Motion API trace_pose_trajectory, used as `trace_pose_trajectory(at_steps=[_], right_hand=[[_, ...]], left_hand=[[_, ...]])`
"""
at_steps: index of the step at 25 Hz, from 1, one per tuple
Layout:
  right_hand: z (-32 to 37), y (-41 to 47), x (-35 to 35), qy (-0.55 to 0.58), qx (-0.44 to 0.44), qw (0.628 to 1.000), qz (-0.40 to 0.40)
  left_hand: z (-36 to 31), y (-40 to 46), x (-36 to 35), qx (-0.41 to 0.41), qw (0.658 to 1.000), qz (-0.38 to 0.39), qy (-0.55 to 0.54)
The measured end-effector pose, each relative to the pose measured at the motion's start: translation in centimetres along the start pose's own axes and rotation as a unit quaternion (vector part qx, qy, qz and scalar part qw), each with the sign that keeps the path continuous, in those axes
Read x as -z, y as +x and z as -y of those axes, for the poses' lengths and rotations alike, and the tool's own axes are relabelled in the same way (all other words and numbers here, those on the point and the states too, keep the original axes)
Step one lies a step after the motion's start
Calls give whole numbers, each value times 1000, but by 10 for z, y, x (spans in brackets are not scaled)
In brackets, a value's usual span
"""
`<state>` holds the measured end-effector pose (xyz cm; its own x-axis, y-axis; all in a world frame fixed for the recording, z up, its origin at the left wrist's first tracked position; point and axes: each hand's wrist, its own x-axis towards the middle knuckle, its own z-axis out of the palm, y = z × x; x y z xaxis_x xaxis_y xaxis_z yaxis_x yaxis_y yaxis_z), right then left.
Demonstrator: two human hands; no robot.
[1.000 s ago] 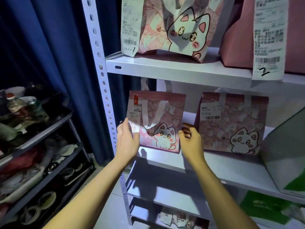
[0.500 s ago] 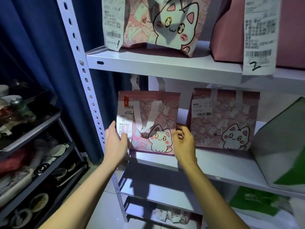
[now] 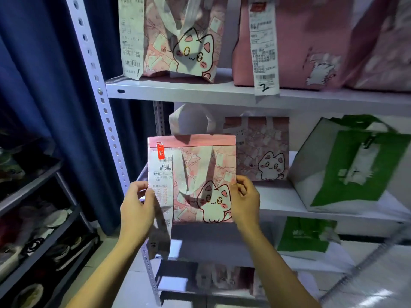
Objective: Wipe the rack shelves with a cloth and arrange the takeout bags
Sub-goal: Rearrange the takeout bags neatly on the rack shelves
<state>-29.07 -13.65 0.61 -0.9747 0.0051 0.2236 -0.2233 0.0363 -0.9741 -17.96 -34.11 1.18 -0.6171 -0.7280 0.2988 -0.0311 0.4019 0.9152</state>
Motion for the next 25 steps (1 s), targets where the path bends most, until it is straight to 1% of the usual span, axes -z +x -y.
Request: trace_pose_trajectory(at_steps=[3,6,11,15,19,22,25], right_hand=[[6,-19,34,2,-9,998,-54],[12,-34,77,16,-9,996,-92],[16,-58,156,21,20,986,-162],[18,-62,219,22,40,972,-232],[25,-52,276,14,49,965,-258],[31,-35,328,17,49,961,-272],[36,-18,380,27,38,963,-265]], left_hand=[[-16,-25,-6,-16,999,36,-29],[-29,-52,-21,-20,994,88,-56],[-63,-98,-56,-67,982,154,-86],[-97,-131,-91,-95,969,210,-93],[-135,-152,-131,-119,956,247,-101],[-165,-173,-171,-118,954,252,-109],[-193,-197,-212,-113,954,253,-118]])
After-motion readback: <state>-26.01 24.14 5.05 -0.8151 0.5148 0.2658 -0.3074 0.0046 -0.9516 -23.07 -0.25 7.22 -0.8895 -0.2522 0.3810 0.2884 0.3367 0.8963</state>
